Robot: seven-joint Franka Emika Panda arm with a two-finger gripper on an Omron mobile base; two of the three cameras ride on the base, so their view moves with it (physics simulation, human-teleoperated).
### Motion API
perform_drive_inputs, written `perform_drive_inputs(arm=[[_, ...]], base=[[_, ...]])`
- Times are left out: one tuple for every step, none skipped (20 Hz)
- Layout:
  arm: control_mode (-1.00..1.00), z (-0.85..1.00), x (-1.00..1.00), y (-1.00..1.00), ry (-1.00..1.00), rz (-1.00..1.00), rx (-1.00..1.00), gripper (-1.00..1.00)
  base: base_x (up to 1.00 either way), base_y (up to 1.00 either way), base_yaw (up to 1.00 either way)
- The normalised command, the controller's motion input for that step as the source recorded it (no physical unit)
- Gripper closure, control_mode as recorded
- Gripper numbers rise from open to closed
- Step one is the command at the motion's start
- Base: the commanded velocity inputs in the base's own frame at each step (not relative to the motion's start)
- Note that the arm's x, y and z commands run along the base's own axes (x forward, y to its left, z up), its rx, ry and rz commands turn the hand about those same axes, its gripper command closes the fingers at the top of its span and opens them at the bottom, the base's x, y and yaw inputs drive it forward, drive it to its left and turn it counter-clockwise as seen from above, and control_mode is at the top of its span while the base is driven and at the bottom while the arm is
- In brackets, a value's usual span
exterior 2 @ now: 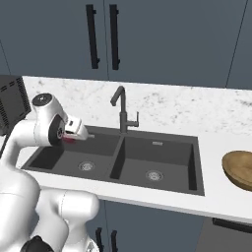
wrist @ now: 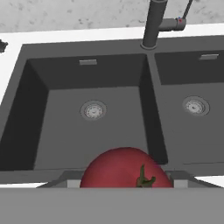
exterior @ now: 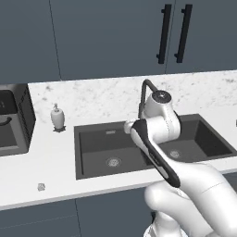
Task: Pick the tomato from the sink and place it in the bowl. Then pick the bowl and place it in the microwave. Then close the microwave door and press the start button.
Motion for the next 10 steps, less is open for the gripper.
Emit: perform_drive_inputs(arm=[[-1.0, 0.0, -0.31, -0.99, 0.0, -0.01, 0.0, 1.0], [-1.0, 0.0, -0.26, -1.0, 0.02, 0.0, 0.0, 1.0], [-1.0, 0.04, -0.2, -1.0, 0.04, 0.0, 0.0, 1.0], [-1.0, 0.15, -0.15, -1.0, 0.05, 0.0, 0.0, 1.0], [-1.0, 0.24, -0.19, -0.93, 0.02, 0.0, 0.0, 1.0], [-1.0, 0.25, -0.08, -0.92, 0.08, 0.0, 0.0, 1.0], [-1.0, 0.23, -0.1, -0.94, 0.09, 0.0, -0.01, 1.0], [-1.0, 0.23, -0.15, -1.0, 0.07, 0.0, -0.01, 1.0], [-1.0, 0.21, -0.21, -1.0, 0.05, 0.0, -0.01, 1.0], [-1.0, 0.1, -0.13, -1.0, 0.09, 0.0, 0.0, 1.0]], base=[[0.0, 0.0, 0.0], [0.0, 0.0, 0.0], [0.0, 0.0, 0.0], [0.0, 0.0, 0.0], [0.0, 0.0, 0.0], [0.0, 0.0, 0.0], [0.0, 0.0, 0.0], [0.0, 0.0, 0.0], [0.0, 0.0, 0.0], [0.0, 0.0, 0.0]])
